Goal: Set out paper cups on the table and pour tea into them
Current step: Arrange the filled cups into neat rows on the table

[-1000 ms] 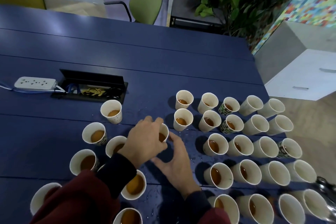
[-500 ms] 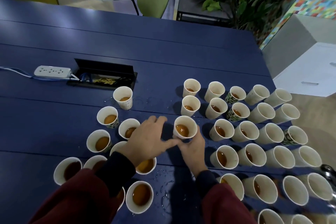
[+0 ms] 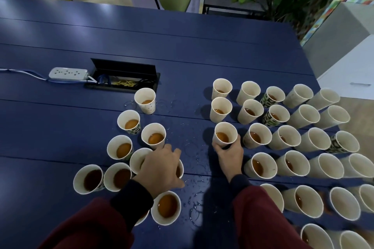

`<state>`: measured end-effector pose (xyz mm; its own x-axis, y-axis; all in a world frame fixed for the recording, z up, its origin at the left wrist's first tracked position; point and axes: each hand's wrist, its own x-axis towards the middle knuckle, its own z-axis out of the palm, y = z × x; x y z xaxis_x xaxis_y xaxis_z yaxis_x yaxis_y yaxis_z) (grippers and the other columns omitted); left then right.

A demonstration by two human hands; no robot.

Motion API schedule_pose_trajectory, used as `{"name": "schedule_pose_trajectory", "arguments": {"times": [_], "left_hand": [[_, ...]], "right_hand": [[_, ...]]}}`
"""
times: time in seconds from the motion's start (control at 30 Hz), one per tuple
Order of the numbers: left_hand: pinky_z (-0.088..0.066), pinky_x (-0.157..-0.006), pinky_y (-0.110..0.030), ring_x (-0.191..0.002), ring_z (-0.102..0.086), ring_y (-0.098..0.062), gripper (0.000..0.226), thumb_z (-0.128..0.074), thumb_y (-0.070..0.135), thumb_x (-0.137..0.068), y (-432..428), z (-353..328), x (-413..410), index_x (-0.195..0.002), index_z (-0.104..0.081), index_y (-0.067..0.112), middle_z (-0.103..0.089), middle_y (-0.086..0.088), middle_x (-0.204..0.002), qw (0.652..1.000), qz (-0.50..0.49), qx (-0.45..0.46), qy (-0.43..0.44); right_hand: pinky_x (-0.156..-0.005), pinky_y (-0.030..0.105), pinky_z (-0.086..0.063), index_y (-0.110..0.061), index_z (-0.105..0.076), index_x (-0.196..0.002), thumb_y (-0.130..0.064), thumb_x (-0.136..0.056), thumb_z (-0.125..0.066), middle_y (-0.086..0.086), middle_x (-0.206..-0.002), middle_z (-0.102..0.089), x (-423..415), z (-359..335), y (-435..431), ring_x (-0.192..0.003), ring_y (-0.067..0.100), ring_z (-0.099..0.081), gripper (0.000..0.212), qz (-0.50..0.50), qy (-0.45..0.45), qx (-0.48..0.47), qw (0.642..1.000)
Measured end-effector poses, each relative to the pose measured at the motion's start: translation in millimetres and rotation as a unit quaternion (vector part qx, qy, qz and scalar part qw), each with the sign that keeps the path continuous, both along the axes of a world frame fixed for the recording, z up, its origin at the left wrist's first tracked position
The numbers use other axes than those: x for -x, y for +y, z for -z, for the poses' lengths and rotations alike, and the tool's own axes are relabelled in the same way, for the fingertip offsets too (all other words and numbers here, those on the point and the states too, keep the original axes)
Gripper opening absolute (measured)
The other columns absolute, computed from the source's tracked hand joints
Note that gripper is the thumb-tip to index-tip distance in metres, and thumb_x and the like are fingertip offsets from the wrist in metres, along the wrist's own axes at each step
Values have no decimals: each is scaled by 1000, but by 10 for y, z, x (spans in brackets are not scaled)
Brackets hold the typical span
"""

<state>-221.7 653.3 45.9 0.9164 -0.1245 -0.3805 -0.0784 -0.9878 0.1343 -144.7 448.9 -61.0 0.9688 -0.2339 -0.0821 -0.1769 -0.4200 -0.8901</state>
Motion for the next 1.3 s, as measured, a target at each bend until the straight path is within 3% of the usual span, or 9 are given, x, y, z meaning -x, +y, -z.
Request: {"name": "schedule_pose_trajectory", "arguments": {"times": [0.17,0.3,0.43,0.6,0.73,0.87,1.0,1.13,1.3], "left_hand": [[-47,-87,-34,-117,-50,-23,64,-71,53,-79,-11,41,47,-129,-45,23,-54,-4,-126,998,29,-59,-9],[-46,-90,-35,-116,-51,-24,60,-68,47,-83,-36,65,49,-131,-43,22,-53,-5,-127,997,36,-71,-10],[-46,-97,-36,-119,-49,-24,61,-66,47,-84,-56,51,26,-134,-42,22,-51,-5,-130,999,29,-43,-13],[-44,-93,-32,-114,-49,-22,54,-64,47,-85,-100,-97,-86,-128,-42,22,-50,-4,-126,998,-7,34,-59],[-42,-91,-32,-111,-50,-22,56,-64,53,-83,-181,-192,-193,-126,-44,23,-51,-4,-122,993,-27,60,-97],[-43,-90,-32,-110,-49,-21,58,-63,54,-83,-331,-231,-212,-129,-45,23,-51,-2,-122,990,-13,83,-112],[-46,-93,-34,-114,-47,-17,63,-66,57,-81,-452,-257,-169,-133,-43,26,-49,0,-126,988,-9,121,-91],[-44,-94,-35,-117,-46,-19,79,-60,73,-78,-381,-251,-163,-137,-41,26,-48,2,-126,980,-32,162,-111],[-44,-99,-43,-121,-45,-30,78,-59,66,-84,1,-48,-341,-139,-40,15,-47,-13,-134,977,-121,64,-164]], "right_hand": [[-94,42,-47,-11,-53,-121,-15,-76,-86,11,-118,-66,-35,10,-16,-112,33,-61,55,-2,14,9,1000],[-93,37,-44,-9,-50,-125,-15,-75,-87,12,-123,-64,-35,-7,-32,-116,33,-59,62,-13,25,13,1000],[-99,31,-41,-10,-44,-136,-14,-75,-87,10,-131,-60,59,-36,-41,-122,26,-56,74,-1,43,-13,999],[-113,41,-42,-11,-46,-139,-12,-80,-82,5,-136,-55,426,-80,38,-129,19,-53,70,20,19,-34,999],[-106,29,-45,-29,-48,-128,-9,-77,-78,-9,-126,-55,803,-219,155,-121,3,-52,62,-108,-67,30,991],[-95,25,-48,-27,-50,-130,-22,-75,-83,-15,-125,-57,958,-365,272,-119,10,-58,65,-196,-90,20,976],[-84,29,-54,-30,-56,-125,-30,-74,-86,-15,-115,-65,963,-431,274,-107,12,-64,59,-160,-87,-21,983],[-83,26,-54,-25,-59,-118,-26,-74,-87,-16,-109,-68,911,-358,149,-102,7,-66,52,-109,-83,-26,990],[-82,11,-46,-21,-58,-113,-15,-75,-88,-14,-106,-66,849,-222,-28,-98,1,-63,49,-40,-68,-20,997]]}}
